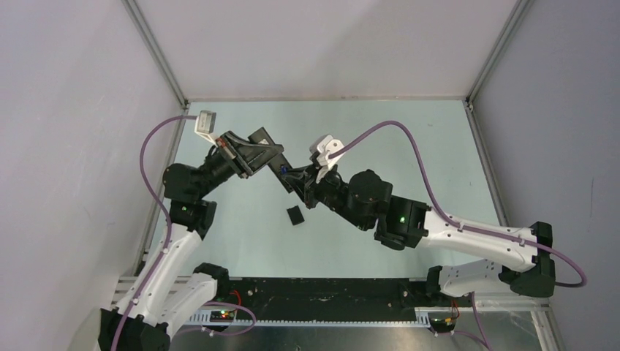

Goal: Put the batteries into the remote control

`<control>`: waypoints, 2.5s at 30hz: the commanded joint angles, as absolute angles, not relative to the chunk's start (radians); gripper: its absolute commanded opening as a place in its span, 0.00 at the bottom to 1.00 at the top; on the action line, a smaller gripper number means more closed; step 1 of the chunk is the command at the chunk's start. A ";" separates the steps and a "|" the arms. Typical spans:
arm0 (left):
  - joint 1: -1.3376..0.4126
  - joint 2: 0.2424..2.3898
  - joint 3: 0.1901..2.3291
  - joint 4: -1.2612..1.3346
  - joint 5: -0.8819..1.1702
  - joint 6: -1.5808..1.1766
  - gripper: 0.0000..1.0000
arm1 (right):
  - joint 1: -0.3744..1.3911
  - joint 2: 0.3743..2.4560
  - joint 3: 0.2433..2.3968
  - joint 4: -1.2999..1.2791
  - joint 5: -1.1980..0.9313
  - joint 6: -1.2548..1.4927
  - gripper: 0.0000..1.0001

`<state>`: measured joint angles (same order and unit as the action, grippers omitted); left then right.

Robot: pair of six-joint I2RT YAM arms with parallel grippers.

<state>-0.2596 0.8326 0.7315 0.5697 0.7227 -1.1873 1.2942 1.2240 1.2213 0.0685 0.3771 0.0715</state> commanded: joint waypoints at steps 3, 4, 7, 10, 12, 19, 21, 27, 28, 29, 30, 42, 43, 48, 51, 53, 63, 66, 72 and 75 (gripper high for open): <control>-0.265 0.844 0.737 0.631 0.753 -1.210 0.00 | 1.293 1.248 1.297 -0.012 0.389 0.004 0.12; -0.266 0.845 0.737 0.631 0.753 -1.212 0.00 | 1.290 1.249 1.297 -0.023 0.385 0.004 0.12; -0.265 0.845 0.740 0.632 0.752 -1.214 0.00 | 1.285 1.251 1.298 -0.049 0.375 0.004 0.12; -0.267 0.844 0.742 0.632 0.751 -1.214 0.00 | 1.286 1.250 1.299 -0.060 0.369 -0.016 0.12; -0.266 0.845 0.742 0.632 0.749 -1.215 0.00 | 1.284 1.251 1.300 -0.071 0.367 -0.016 0.12; -0.266 0.848 0.741 0.632 0.750 -1.216 0.00 | 1.272 1.274 1.326 -0.138 0.362 -0.003 0.15; -0.266 0.847 0.739 0.632 0.747 -1.214 0.00 | 1.269 1.280 1.330 -0.147 0.361 0.020 0.15; -0.266 0.843 0.734 0.632 0.744 -1.216 0.00 | 1.263 1.288 1.331 -0.170 0.363 0.039 0.16; -0.266 0.844 0.734 0.632 0.743 -1.215 0.00 | 1.263 1.288 1.331 -0.174 0.366 0.044 0.16; -0.266 0.845 0.735 0.632 0.744 -1.217 0.00 | 1.261 1.288 1.330 -0.175 0.367 0.050 0.18; -0.265 0.846 0.734 0.632 0.743 -1.217 0.00 | 1.261 1.289 1.330 -0.178 0.371 0.052 0.19; -0.264 0.892 0.688 0.632 0.751 -1.230 0.00 | 1.214 1.329 1.359 -0.210 0.395 0.135 0.28; -0.264 0.894 0.685 0.632 0.752 -1.229 0.00 | 1.211 1.329 1.359 -0.216 0.395 0.143 0.30; -0.264 0.902 0.673 0.632 0.751 -1.223 0.00 | 1.198 1.322 1.359 -0.224 0.394 0.172 0.37; -0.262 0.909 0.673 0.632 0.751 -1.223 0.00 | 1.191 1.318 1.360 -0.228 0.382 0.186 0.38; -0.262 0.912 0.674 0.632 0.751 -1.221 0.00 | 1.184 1.315 1.359 -0.227 0.374 0.196 0.39; -0.260 0.919 0.670 0.632 0.757 -1.218 0.00 | 1.146 1.276 1.359 -0.214 0.330 0.263 0.49; -0.260 0.919 0.670 0.632 0.757 -1.216 0.00 | 1.133 1.264 1.359 -0.222 0.313 0.296 0.51; -0.259 0.922 0.673 0.632 0.760 -1.216 0.00 | 1.119 1.242 1.359 -0.229 0.311 0.329 0.56; -0.258 0.923 0.676 0.632 0.760 -1.216 0.00 | 1.112 1.231 1.359 -0.229 0.312 0.352 0.59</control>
<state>-0.2592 0.9352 0.6659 0.5747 0.7357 -1.2049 1.1225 1.2678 1.3209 -0.2253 0.2771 0.3176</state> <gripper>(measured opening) 0.189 0.572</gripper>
